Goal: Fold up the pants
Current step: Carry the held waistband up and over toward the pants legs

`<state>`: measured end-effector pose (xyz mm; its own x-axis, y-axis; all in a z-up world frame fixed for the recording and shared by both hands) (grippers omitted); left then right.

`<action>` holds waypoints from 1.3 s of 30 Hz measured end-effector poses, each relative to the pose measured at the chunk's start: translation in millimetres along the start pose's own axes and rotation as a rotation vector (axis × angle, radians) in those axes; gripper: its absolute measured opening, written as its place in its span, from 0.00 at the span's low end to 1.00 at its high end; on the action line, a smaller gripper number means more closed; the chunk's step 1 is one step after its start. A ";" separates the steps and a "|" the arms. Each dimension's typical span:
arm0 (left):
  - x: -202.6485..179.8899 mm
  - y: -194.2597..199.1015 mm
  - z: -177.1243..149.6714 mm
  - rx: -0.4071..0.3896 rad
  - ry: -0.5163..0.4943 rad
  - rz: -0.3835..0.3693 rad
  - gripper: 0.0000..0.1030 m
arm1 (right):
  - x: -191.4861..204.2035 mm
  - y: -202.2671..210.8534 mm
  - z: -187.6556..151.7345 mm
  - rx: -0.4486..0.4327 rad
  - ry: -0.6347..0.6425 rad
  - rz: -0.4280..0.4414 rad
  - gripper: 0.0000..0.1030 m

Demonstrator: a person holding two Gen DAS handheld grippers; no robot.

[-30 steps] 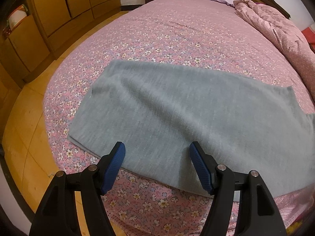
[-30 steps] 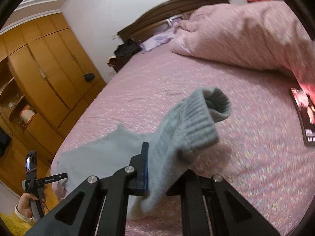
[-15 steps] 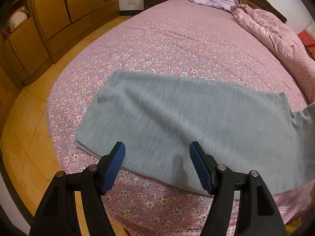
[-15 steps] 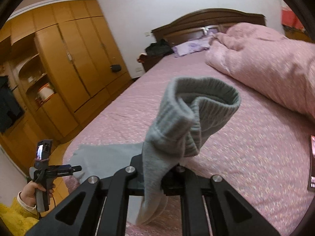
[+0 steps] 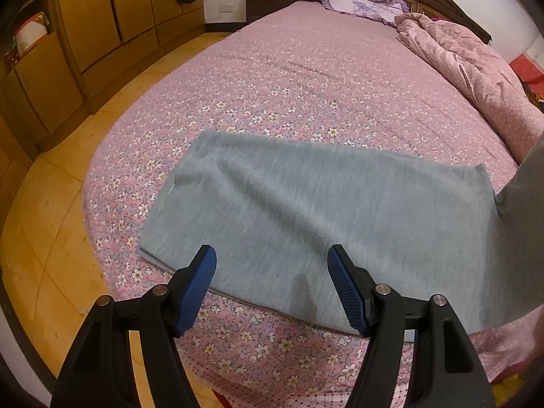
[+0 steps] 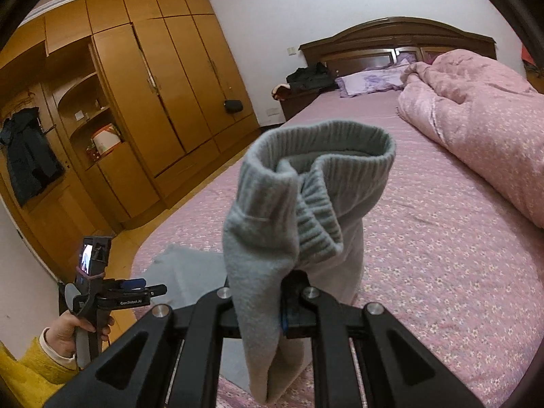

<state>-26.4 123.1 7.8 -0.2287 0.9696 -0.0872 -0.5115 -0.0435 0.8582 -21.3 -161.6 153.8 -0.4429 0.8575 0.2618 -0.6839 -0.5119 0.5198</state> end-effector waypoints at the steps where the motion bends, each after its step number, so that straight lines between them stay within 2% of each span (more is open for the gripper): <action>1: 0.6 0.7 0.4 -0.001 0.001 0.000 0.61 | -1.3 -2.4 0.3 0.001 0.003 0.003 0.09; 21: 14.5 11.7 7.5 -0.025 0.026 -0.002 0.61 | 43.5 -27.6 22.5 0.007 0.085 0.105 0.09; 34: 32.6 15.2 11.4 -0.035 0.043 0.020 0.61 | 77.3 -54.7 20.9 0.044 0.185 0.165 0.09; 39: 39.4 13.6 13.4 -0.037 0.052 0.024 0.61 | 89.4 -72.6 12.5 0.087 0.212 0.193 0.09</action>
<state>-31.3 164.0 22.8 -0.2840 0.9542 -0.0937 -0.5351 -0.0767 0.8413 -4.0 -47.2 149.6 -0.6774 0.7101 0.1919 -0.5271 -0.6506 0.5468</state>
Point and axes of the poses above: each gripper's, at about its wrist camera, not at the fingertips, and y roughly against the way its jaws point, x to its left, z to its top, the point moved 6 cm from there along -y, roughly the way its jaws point, and after that the axes turned 4 degrees about y, right-handed, at the moved point
